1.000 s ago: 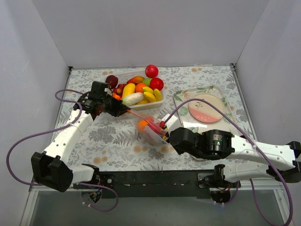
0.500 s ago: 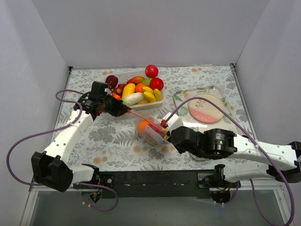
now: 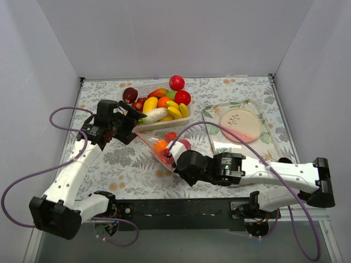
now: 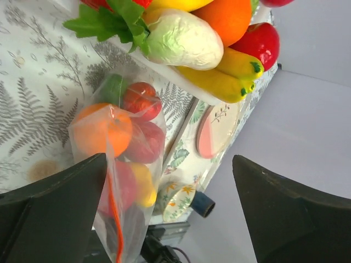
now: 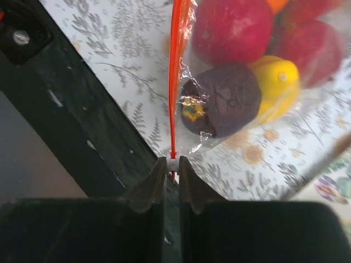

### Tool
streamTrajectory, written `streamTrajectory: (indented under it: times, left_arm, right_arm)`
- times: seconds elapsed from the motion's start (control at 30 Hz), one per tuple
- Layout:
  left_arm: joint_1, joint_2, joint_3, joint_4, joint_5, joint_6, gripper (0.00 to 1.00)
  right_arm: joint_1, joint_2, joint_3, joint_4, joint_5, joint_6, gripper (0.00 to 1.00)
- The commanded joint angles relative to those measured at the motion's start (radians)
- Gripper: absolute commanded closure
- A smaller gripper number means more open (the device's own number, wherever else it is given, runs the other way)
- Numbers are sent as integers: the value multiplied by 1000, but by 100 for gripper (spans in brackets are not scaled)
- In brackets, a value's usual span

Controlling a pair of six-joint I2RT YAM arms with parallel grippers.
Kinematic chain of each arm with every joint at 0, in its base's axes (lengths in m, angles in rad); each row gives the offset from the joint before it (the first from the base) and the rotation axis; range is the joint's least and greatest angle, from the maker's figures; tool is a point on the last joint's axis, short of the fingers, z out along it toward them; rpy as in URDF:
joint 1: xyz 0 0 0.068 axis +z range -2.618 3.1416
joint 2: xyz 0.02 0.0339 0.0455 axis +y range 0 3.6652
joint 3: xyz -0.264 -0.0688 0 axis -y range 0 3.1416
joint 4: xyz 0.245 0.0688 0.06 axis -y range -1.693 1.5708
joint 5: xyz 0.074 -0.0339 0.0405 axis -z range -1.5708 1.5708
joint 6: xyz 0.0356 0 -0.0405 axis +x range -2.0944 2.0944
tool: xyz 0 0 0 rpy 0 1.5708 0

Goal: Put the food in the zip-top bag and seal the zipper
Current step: Place the zipper food storage bag at the center of the board, then reset both arms

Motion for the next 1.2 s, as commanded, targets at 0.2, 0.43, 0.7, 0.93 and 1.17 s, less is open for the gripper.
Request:
streamTrajectory:
  times: [0.2,0.43,0.7,0.93,1.17]
  left_arm:
    - [4,-170,32,-36,-46,354,2]
    - [2,-219,-32,35,6,506,2]
    - [2,-239,-66,129,15,549,2]
    - [2,-287,-109,195,-17,601,2]
    - [2,-316,-142,276,-81,607,2]
  right_arm:
    - [5,203,43,315,-191,-8,36]
    - [-17,99,15,392,-204,2,1]
    - [-254,-157,-110,426,-132,10,1]
    - [-389,-356,-227,452,-12,16,1]
    - [-392,-386,-251,421,8,30,1]
